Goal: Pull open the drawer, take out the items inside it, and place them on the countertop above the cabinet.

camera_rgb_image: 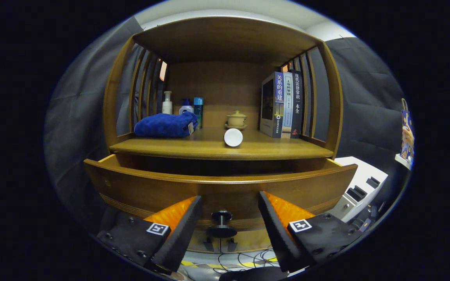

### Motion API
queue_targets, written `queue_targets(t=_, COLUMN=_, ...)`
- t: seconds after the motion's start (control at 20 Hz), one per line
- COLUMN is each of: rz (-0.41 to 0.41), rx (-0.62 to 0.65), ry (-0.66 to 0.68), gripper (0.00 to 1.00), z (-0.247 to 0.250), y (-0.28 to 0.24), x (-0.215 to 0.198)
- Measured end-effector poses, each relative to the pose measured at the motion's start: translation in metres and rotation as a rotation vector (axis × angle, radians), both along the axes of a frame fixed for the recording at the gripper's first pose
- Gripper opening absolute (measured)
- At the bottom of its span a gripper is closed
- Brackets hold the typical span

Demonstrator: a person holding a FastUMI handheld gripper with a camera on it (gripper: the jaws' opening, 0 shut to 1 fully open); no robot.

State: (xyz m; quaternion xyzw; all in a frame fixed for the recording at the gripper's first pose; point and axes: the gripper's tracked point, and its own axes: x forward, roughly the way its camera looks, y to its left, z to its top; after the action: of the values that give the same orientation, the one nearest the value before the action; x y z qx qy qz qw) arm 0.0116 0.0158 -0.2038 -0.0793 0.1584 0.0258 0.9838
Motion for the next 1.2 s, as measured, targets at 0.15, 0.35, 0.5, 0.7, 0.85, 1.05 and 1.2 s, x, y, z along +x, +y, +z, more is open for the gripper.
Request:
queue_targets(t=0.15, rz=-0.002, rx=0.015, ry=0.011, gripper=0.97, z=-0.002, y=0.004, x=0.019)
queue_targets(t=0.35, rz=0.000, rx=0.008, ry=0.020, gripper=0.96, z=-0.006, y=0.006, x=0.041)
queue_targets(t=0.5, rz=-0.005, rx=0.012, ry=0.020, gripper=0.96, z=-0.008, y=0.008, x=0.060)
queue_targets(t=0.7, rz=0.002, rx=0.006, ry=0.000, gripper=0.98, z=-0.009, y=0.010, x=0.058)
queue_targets(t=0.85, rz=0.003, rx=0.014, ry=0.002, gripper=0.97, z=-0.009, y=0.010, x=0.059)
queue_targets(t=1.05, rz=-0.001, rx=0.040, ry=-0.013, gripper=0.97, z=0.004, y=0.011, x=0.064)
queue_targets(t=1.2, rz=0.021, rx=0.054, ry=-0.063, gripper=0.97, z=0.033, y=0.018, x=0.055)
